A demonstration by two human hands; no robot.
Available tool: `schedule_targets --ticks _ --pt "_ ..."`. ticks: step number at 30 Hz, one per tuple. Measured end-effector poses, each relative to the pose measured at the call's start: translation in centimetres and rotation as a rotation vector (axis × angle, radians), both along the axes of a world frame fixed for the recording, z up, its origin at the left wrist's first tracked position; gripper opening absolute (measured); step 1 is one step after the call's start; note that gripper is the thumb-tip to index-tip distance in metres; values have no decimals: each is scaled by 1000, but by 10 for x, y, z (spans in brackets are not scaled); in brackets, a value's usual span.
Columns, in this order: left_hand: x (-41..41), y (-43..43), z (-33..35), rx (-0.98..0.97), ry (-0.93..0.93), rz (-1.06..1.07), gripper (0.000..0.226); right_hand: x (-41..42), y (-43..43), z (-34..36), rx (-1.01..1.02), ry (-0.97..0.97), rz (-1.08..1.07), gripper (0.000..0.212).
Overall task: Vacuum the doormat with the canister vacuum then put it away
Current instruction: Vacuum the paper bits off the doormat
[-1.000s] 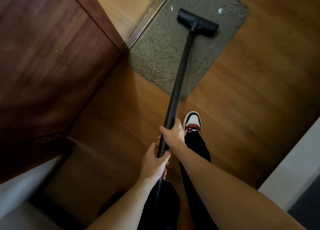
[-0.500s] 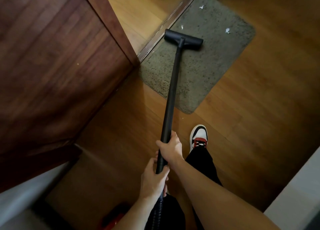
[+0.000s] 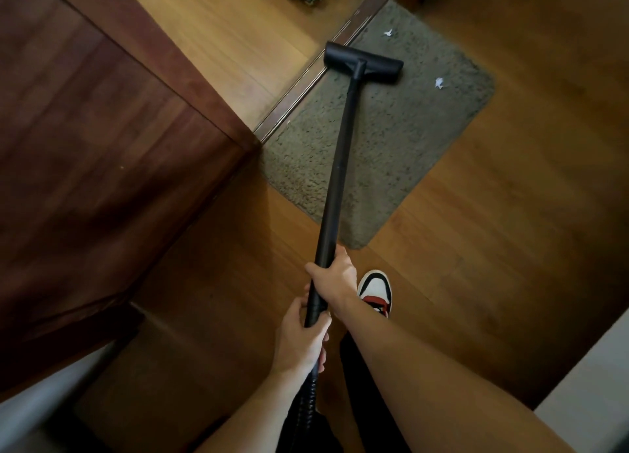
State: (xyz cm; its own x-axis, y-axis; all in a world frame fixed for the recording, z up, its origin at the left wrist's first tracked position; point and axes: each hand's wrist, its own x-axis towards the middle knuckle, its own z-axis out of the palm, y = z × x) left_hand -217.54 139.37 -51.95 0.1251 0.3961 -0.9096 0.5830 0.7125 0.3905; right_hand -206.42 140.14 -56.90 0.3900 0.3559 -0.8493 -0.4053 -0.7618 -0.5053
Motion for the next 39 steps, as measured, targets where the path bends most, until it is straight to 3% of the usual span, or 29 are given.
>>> schedule_targets --ticks 15,24,39 --pt "80 30 5 -34 8 41 14 80 33 7 -26 -19 62 35" --pt "34 1 39 -45 29 88 13 34 10 39 -85 27 107 35" --pt "-60 -37 63 -90 83 -55 13 -63 -42 58 -138 37 74 47"
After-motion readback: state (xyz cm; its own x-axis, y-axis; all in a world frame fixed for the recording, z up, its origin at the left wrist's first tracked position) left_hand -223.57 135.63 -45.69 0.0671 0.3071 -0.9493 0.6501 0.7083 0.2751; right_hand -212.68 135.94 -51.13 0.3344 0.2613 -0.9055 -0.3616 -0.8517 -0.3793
